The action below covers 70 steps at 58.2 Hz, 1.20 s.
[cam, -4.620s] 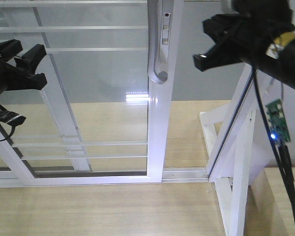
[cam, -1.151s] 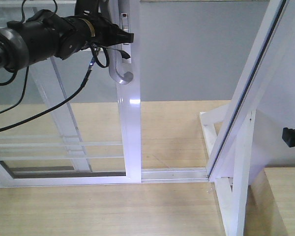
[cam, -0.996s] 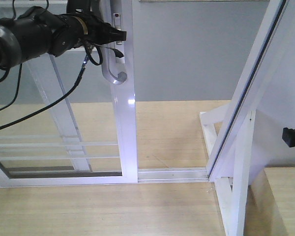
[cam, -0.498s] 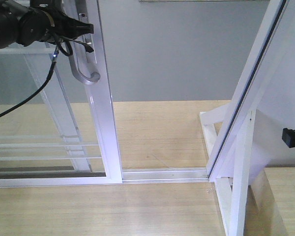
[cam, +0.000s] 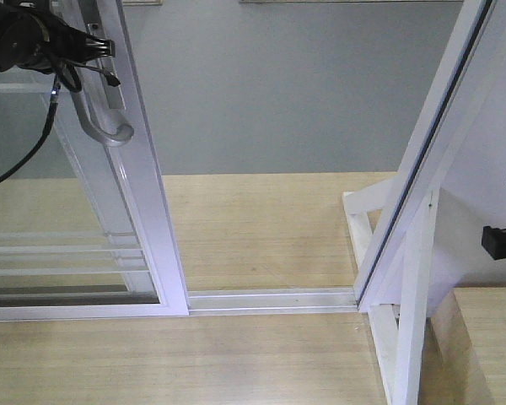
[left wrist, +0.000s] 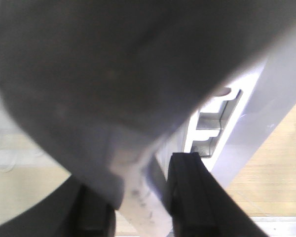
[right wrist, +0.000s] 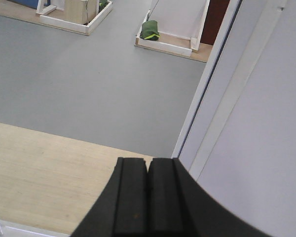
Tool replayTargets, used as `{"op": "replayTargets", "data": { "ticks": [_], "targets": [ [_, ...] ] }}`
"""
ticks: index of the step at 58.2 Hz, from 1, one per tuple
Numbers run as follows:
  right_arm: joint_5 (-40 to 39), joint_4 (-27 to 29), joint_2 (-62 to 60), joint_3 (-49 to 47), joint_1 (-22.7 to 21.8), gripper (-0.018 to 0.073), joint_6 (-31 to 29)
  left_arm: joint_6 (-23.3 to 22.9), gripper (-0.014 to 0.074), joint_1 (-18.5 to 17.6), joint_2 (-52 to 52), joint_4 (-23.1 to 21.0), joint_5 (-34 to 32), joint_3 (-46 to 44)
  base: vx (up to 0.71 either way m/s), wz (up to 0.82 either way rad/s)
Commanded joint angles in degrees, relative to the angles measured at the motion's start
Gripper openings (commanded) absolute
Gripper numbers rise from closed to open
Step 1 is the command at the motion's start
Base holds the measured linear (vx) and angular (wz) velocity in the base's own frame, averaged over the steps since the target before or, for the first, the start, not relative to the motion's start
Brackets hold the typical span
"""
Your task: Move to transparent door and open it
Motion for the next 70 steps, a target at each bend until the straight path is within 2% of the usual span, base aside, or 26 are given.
{"op": "replayTargets", "data": {
  "ticks": [1,14,22,28,48,60,70],
  "targets": [
    [-4.1,-0.1,-0.2,-1.9,-0.3,-0.0004,-0.2,0.7,0.0000,-0.1,-6.4,4.4,-9.7,-3.3,0.00,0.00],
    [-4.3,-0.1,-0.2,-1.9,-0.3,-0.0004,-0.2,2.2,0.0000,-0.1,-9.7,4.7,-5.1,-2.6,0.00,0.00],
    [-4.3,-0.1,-0.2,-1.9,-0.3,-0.0004,-0.2,2.2,0.0000,-0.1,-13.5,5.9,-5.4,1.6,0.00,0.00],
    [-4.3,-0.1,-0.2,-1.9,-0.3,-0.0004,-0.2,2.2,0.0000,-0.1,-17.4,7.8,-7.1,7.9,0.00,0.00],
    [-4.3,-0.1,-0.2,-1.9,-0.3,-0.0004,-0.2,1.6,0.0000,-0.1,-37.2,5.3,-19.2,33.4,0.00,0.00],
    [-4.0,-0.1,-1.5,-1.9,-0.3,-0.0004,-0.2,1.6,0.0000,-0.1,-50.9,4.5,-22.1,47.6,0.00,0.00],
    [-2.4,-0.1,-7.6,-1.9,-0.3,-0.0004,-0.2,1.6,0.0000,-0.1,-61.7,4.2,-23.0,57.3,0.00,0.00]
  ]
}}
